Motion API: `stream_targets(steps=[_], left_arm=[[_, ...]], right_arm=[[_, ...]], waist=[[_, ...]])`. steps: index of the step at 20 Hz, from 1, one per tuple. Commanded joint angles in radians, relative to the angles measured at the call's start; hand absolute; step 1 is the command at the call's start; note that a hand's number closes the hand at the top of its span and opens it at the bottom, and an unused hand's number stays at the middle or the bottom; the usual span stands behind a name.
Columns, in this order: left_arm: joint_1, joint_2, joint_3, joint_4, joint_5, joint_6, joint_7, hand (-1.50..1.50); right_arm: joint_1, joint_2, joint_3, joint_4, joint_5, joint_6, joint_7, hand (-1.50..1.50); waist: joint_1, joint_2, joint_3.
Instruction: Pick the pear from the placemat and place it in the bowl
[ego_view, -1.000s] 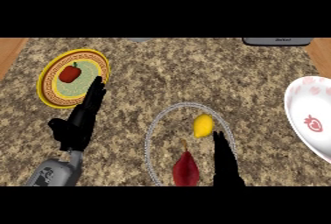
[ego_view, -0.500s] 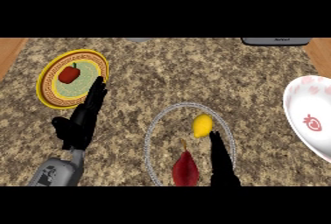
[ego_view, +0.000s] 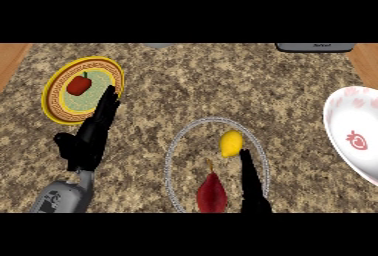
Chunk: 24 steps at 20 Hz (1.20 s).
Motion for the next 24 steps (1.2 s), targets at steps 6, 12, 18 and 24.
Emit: stream_targets(steps=[6,12,18,24], left_arm=[[0.020,-0.044,0.011,0.013,-0.032,-0.020,-0.030,0.00],[-0.034,-0.055,0.072,0.035,-0.056,-0.054,0.020,0.00],[0.031,-0.046,0.090,-0.029,-0.051,-0.108,0.028,0.00],[0.055,-0.102,0.052,-0.043,-0.100,-0.071,0.019,0.00]], right_arm=[[0.061,0.054,0.077,0.063,-0.086,-0.169,-0.064,-1.50],[0.034,0.049,0.008,0.165,-0.212,-0.190,-0.194,-1.50],[0.003,0.035,-0.041,0.193,-0.193,-0.160,-0.140,-1.50],[-0.053,0.055,0.020,0.334,-0.069,-0.207,0.007,-1.50]], waist=[[-0.002,0.001,0.000],[0.000,0.001,0.000],[0.002,0.000,0.000],[0.005,0.000,0.000]])
